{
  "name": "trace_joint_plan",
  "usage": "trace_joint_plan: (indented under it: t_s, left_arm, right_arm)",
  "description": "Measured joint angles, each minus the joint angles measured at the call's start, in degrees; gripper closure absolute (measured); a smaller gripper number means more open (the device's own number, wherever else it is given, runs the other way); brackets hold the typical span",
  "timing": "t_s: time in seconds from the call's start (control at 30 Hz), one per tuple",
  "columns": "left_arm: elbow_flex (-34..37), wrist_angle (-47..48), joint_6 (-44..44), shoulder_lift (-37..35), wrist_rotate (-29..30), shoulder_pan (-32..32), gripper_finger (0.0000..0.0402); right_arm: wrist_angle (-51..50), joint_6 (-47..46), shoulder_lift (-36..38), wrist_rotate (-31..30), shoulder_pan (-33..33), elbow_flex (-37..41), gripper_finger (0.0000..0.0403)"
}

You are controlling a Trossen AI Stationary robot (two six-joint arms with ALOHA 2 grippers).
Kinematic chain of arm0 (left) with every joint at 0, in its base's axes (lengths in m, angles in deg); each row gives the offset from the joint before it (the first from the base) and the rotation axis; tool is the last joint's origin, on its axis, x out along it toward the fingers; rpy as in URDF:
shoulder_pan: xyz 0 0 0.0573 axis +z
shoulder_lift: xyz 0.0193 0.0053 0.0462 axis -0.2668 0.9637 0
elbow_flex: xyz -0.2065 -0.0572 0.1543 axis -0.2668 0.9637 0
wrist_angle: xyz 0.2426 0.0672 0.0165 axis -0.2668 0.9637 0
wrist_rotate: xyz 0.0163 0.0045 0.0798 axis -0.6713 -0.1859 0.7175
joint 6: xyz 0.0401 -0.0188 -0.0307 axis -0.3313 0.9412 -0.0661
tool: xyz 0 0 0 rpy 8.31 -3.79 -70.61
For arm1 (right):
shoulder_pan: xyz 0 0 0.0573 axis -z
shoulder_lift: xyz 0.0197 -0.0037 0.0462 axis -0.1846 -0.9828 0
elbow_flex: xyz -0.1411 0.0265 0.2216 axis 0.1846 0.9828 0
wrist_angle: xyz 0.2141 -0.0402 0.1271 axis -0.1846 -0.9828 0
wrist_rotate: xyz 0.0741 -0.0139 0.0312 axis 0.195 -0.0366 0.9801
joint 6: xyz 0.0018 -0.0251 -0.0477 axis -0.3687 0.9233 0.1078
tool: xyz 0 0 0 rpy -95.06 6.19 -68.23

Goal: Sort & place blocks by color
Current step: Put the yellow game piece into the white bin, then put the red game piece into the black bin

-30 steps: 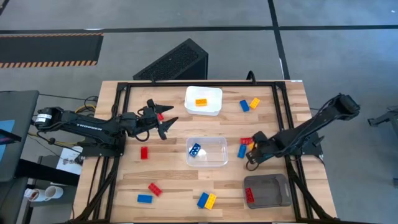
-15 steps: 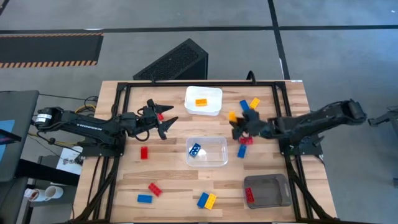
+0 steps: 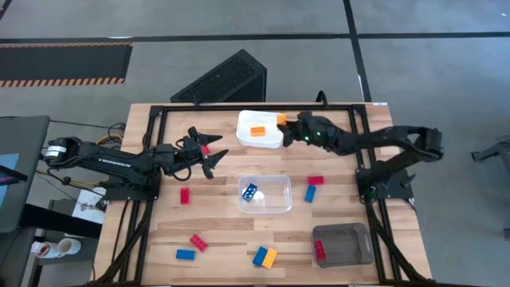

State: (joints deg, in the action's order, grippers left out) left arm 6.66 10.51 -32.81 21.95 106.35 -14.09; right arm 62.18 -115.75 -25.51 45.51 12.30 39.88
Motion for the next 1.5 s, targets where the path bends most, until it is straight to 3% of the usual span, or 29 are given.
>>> trace_joint_plan:
  t_s: [0.17, 0.37, 0.67, 0.9, 1.2, 1.5]
  left_arm:
    - [0.0, -0.4, -0.1, 0.0, 0.0, 0.0, 0.0143]
    - [0.0, -0.4, -0.3, 0.0, -0.1, 0.0, 0.0143]
    - [0.0, -0.3, -0.2, 0.0, -0.5, 0.0, 0.0143]
    - [0.0, -0.3, -0.2, 0.0, -0.6, 0.0, 0.0143]
    - [0.0, 0.3, -0.2, 0.0, -0.5, 0.0, 0.0143]
    - [0.0, 0.4, -0.1, 0.0, -0.5, 0.0, 0.0143]
  right_arm:
    - [1.5, 0.6, -7.0, 2.5, 1.9, -3.7, 0.0253]
    - [1.3, 1.0, -12.2, 5.9, 2.0, -7.8, 0.0212]
    - [1.3, 3.2, -13.4, 7.2, 1.4, -9.3, 0.0173]
    - [-0.2, 3.9, -13.3, 7.7, 0.7, -9.3, 0.0166]
    - [-3.0, 4.3, -7.4, 8.1, -1.2, -9.3, 0.0174]
    - [-8.5, 7.0, 1.6, 6.6, -7.1, -9.3, 0.0185]
